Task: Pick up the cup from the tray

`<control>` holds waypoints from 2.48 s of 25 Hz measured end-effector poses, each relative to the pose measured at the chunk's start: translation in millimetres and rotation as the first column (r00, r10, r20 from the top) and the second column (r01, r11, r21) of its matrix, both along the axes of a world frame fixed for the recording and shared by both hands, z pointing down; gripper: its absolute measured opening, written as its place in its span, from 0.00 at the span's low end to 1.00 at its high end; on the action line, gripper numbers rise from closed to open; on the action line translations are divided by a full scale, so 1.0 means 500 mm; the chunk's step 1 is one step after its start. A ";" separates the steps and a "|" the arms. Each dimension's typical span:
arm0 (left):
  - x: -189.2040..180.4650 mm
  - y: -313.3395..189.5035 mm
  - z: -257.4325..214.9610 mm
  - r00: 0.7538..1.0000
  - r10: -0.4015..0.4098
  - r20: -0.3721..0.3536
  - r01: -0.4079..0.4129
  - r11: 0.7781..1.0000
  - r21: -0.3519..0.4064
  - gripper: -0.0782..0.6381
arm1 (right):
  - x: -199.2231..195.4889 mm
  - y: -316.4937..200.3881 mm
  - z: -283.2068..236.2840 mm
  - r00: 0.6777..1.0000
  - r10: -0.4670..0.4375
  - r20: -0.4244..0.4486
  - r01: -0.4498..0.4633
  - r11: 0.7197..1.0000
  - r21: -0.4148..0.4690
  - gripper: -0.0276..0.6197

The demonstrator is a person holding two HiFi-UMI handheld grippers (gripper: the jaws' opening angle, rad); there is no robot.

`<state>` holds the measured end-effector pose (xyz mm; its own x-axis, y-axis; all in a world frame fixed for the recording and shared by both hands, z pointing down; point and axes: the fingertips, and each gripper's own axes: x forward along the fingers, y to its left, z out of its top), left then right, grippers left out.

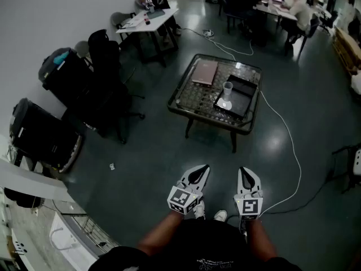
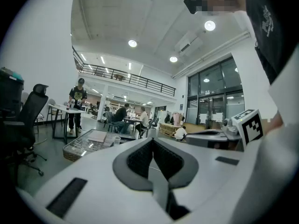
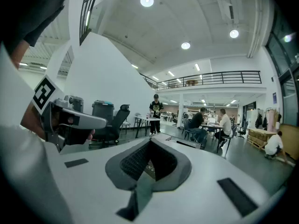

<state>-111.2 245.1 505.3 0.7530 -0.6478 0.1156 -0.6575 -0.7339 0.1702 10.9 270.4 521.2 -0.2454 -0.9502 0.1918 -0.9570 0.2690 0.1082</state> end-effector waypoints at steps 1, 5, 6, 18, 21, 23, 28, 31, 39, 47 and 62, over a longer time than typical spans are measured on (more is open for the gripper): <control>-0.003 0.001 0.001 1.000 0.004 -0.002 -0.004 1.000 0.001 0.12 | -0.008 -0.002 -0.008 1.000 -0.001 -0.004 0.001 1.000 0.009 0.05; -0.012 -0.009 0.003 1.000 0.010 -0.012 -0.010 1.000 0.002 0.12 | -0.036 -0.022 -0.033 1.000 -0.022 0.004 0.022 0.999 0.032 0.05; -0.013 -0.013 -0.001 1.000 0.011 -0.017 -0.011 1.000 0.003 0.12 | -0.039 -0.026 -0.032 0.999 -0.026 0.037 0.025 0.999 0.028 0.05; -0.019 -0.046 -0.015 0.998 0.051 -0.047 -0.051 0.999 0.014 0.12 | -0.041 -0.055 -0.048 0.994 0.030 0.109 -0.033 0.999 0.022 0.05; -0.018 -0.060 -0.017 0.996 0.071 -0.047 -0.070 0.997 0.023 0.12 | -0.050 -0.066 -0.056 0.997 0.023 0.076 -0.026 0.999 0.033 0.05; -0.018 -0.070 -0.014 0.996 0.083 -0.045 -0.082 0.996 0.030 0.12 | -0.056 -0.073 -0.055 0.997 0.019 0.076 -0.022 0.999 0.043 0.05; -0.040 -0.091 -0.003 0.995 0.087 -0.054 -0.086 0.996 0.021 0.12 | -0.066 -0.088 -0.088 0.997 0.056 0.051 -0.061 0.994 0.091 0.05; -0.053 -0.102 0.000 0.995 0.082 -0.057 -0.081 0.997 0.018 0.12 | -0.067 -0.094 -0.098 0.996 0.069 0.056 -0.074 0.992 0.106 0.05; -0.066 -0.137 -0.004 0.997 0.048 -0.063 -0.047 0.999 0.016 0.12 | -0.065 -0.117 -0.077 0.995 0.052 0.087 -0.061 0.992 0.107 0.05; 0.016 -0.192 -0.017 0.996 0.076 -0.051 -0.075 0.997 0.025 0.12 | 0.006 -0.173 -0.071 0.994 0.051 0.096 -0.061 0.992 0.112 0.05; 0.195 -0.365 -0.028 0.998 0.062 -0.026 -0.061 0.997 0.039 0.12 | 0.149 -0.356 -0.071 0.992 -0.010 0.123 -0.002 0.995 0.096 0.05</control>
